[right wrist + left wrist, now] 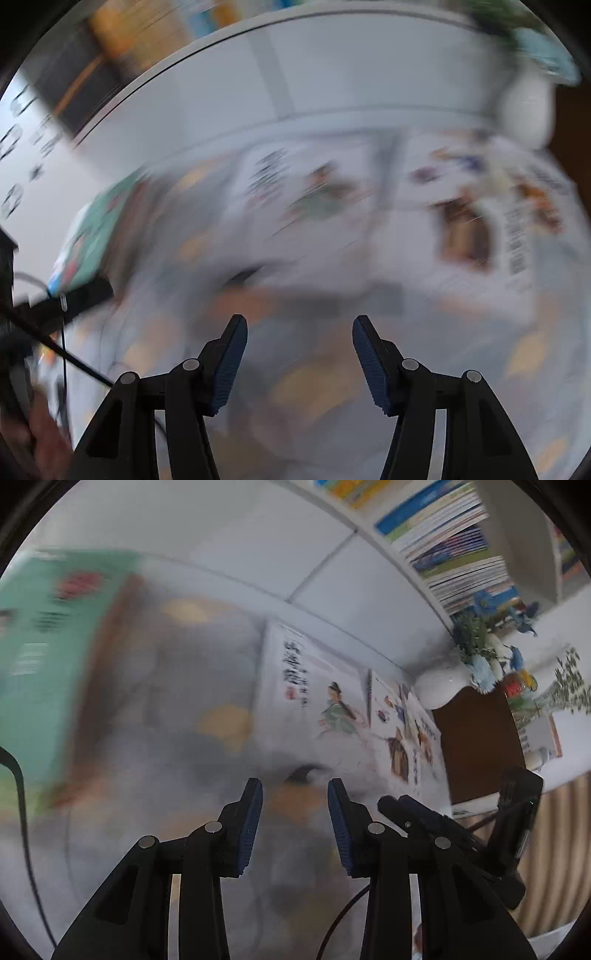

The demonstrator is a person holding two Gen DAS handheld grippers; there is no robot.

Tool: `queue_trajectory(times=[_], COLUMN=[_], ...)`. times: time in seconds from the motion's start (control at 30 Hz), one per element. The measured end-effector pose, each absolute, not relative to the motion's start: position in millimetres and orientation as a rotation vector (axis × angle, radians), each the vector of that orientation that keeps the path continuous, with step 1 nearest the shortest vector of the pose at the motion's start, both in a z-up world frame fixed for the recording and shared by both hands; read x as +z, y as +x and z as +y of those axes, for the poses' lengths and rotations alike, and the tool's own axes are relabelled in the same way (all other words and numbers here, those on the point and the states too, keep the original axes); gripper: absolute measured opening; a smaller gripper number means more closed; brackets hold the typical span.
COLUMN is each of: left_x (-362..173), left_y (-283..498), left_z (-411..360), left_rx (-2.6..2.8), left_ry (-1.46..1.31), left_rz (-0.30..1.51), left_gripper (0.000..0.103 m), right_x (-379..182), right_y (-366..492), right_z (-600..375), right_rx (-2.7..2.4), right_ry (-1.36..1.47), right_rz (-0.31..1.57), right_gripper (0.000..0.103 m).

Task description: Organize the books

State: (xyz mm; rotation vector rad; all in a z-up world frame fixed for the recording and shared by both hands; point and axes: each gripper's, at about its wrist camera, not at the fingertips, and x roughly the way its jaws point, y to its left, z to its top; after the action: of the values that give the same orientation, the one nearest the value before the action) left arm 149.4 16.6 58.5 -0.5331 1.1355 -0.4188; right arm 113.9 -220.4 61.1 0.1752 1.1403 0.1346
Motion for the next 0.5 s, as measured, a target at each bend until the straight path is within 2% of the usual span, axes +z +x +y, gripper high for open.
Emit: queue_trajectory(times=[0.2, 0.3, 0.33, 0.5], left_x=[30.4, 16.3, 18.0, 13.4], left_y=[204.2, 217.7, 217.8, 191.4], left_z=[-7.6, -15.0, -13.3, 22.6], left_rx=[-0.242, -0.276, -0.290, -0.390], left_ry=[-0.420, -0.422, -0.434, -0.696], left_rz=[1.172, 1.252, 1.238, 1.283], left_gripper=[0.034, 0.039, 0.043, 0.043], right_x=[37.1, 24.7, 25.2, 27.0], right_y=[167.0, 173.1, 171.7, 159.7], right_z=[-234.4, -224.1, -219.1, -214.9], right_rx=[0.040, 0.078, 0.086, 0.109], right_ry=[0.198, 0.216, 0.198, 0.150], right_rz=[1.177, 1.205, 1.197, 1.215], right_gripper=[0.057, 0.058, 0.058, 0.059])
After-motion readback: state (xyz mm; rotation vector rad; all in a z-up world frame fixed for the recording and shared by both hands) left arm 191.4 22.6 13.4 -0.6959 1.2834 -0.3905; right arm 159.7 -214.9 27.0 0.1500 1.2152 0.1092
